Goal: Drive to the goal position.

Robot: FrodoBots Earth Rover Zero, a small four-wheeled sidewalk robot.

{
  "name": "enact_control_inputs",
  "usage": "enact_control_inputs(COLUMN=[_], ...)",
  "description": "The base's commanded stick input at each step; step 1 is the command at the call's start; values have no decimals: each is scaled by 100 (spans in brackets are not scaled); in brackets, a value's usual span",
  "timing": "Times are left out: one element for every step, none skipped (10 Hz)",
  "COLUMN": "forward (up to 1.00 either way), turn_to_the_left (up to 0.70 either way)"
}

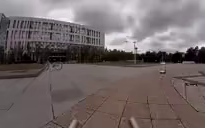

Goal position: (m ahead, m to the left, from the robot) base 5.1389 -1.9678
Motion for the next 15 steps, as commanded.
enact_control_inputs(forward=[100,100,100,100,100,100,100,100,100,100,100,100,100,100,100], turn_to_the_left=[0,0,0,0,0,0,0,0,0,0,0,0,0,0,0])
